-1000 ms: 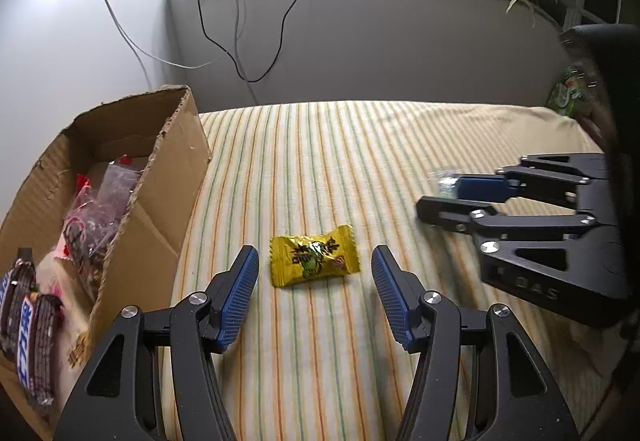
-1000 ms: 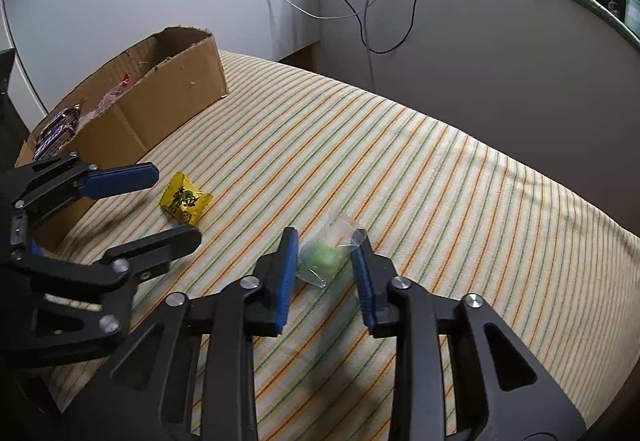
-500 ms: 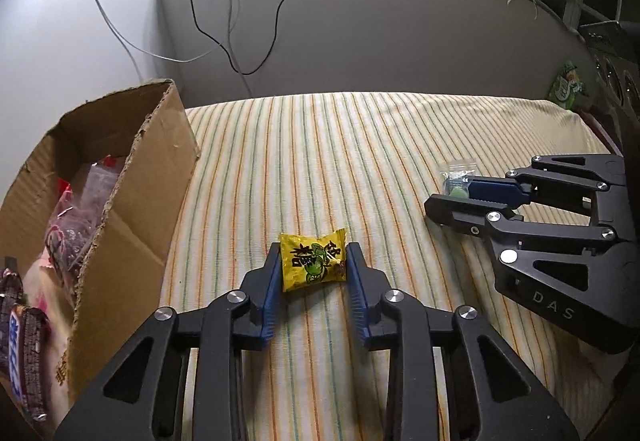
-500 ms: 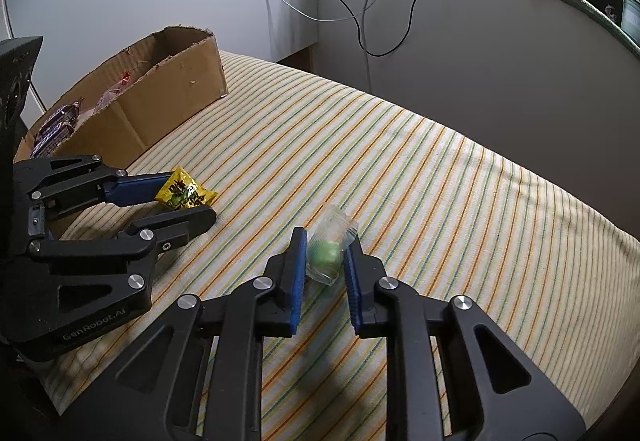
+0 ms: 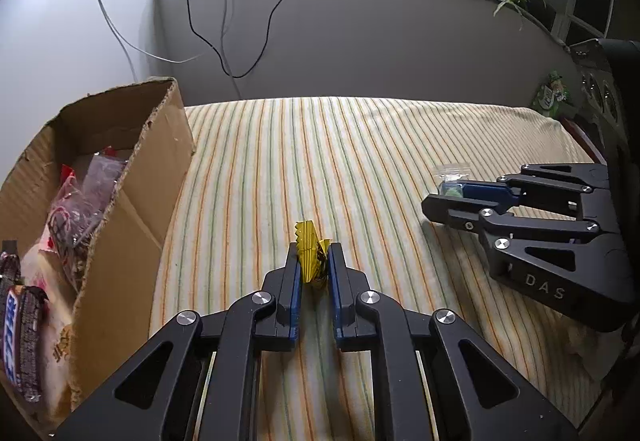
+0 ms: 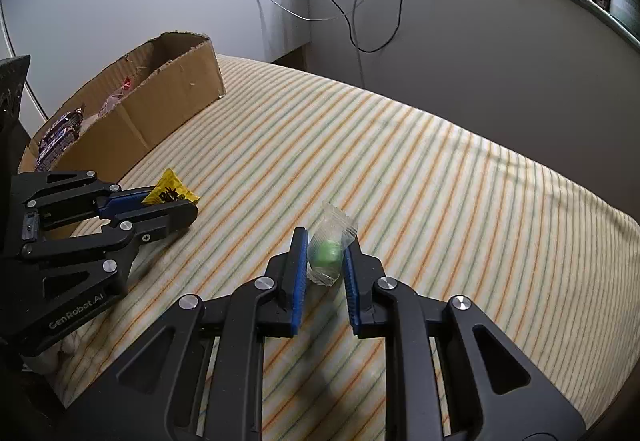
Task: Organize snacks
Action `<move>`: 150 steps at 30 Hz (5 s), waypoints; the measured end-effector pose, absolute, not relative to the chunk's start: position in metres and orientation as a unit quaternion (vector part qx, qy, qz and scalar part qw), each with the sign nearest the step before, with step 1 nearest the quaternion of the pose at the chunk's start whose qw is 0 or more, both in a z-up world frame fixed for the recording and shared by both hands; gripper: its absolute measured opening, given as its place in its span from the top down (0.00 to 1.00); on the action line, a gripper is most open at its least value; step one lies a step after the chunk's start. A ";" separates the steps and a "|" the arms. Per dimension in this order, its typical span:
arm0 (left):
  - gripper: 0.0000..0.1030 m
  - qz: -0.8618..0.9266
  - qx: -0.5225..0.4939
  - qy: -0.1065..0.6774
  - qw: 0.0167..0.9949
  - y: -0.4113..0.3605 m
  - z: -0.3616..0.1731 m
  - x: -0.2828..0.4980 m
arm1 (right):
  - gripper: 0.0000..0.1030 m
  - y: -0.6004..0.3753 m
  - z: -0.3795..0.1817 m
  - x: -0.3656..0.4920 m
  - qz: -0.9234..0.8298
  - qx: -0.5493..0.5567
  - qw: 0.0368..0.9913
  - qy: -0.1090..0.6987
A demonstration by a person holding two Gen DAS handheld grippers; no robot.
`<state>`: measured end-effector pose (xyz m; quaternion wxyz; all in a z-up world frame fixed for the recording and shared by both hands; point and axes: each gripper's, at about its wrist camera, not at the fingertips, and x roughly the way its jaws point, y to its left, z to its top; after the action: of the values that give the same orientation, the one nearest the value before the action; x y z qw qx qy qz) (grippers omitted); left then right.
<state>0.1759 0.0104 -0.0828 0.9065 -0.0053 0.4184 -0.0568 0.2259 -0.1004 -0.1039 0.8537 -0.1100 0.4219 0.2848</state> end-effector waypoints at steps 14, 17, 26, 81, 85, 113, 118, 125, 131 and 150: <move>0.90 -0.073 -0.020 0.367 0.927 0.018 -0.045 0.149 | 0.83 -0.118 -0.082 0.205 0.282 -0.075 0.863 0.413; 0.90 -0.071 -0.021 0.353 0.933 0.025 -0.034 0.139 | 0.83 -0.114 -0.073 0.200 0.286 -0.076 0.865 0.406; 0.90 -0.053 -0.030 0.320 0.946 0.061 -0.008 0.115 | 0.83 -0.081 -0.041 0.185 0.311 -0.086 0.866 0.383; 0.85 0.045 -0.067 0.310 0.947 0.186 -0.011 0.107 | 0.82 0.123 -0.044 0.219 0.403 -0.137 0.816 0.390; 0.85 0.048 -0.063 0.309 0.948 0.186 -0.010 0.105 | 0.82 0.120 -0.042 0.218 0.401 -0.137 0.819 0.388; 0.31 0.101 -0.060 0.260 0.958 0.166 0.018 0.028 | 0.09 0.057 0.006 0.142 0.374 -0.122 0.867 0.305; 0.23 0.115 -0.054 0.255 0.958 0.158 0.021 0.013 | 0.03 0.038 0.016 0.115 0.364 -0.122 0.880 0.280; 0.21 0.134 -0.062 0.247 0.958 0.150 0.019 -0.011 | 0.01 0.016 0.017 0.080 0.344 -0.124 0.894 0.258; 0.21 0.141 -0.064 0.246 0.957 0.148 0.018 -0.019 | 0.01 0.007 0.011 0.069 0.343 -0.120 0.894 0.263; 0.21 0.133 -0.048 0.252 0.957 0.131 0.017 -0.018 | 0.01 0.000 0.008 0.059 0.334 -0.125 0.897 0.262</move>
<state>-0.0176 0.1313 0.0168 0.9573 -0.0480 0.2519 0.1333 0.0589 -0.0003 0.0083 0.8970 -0.1251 0.2619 0.3335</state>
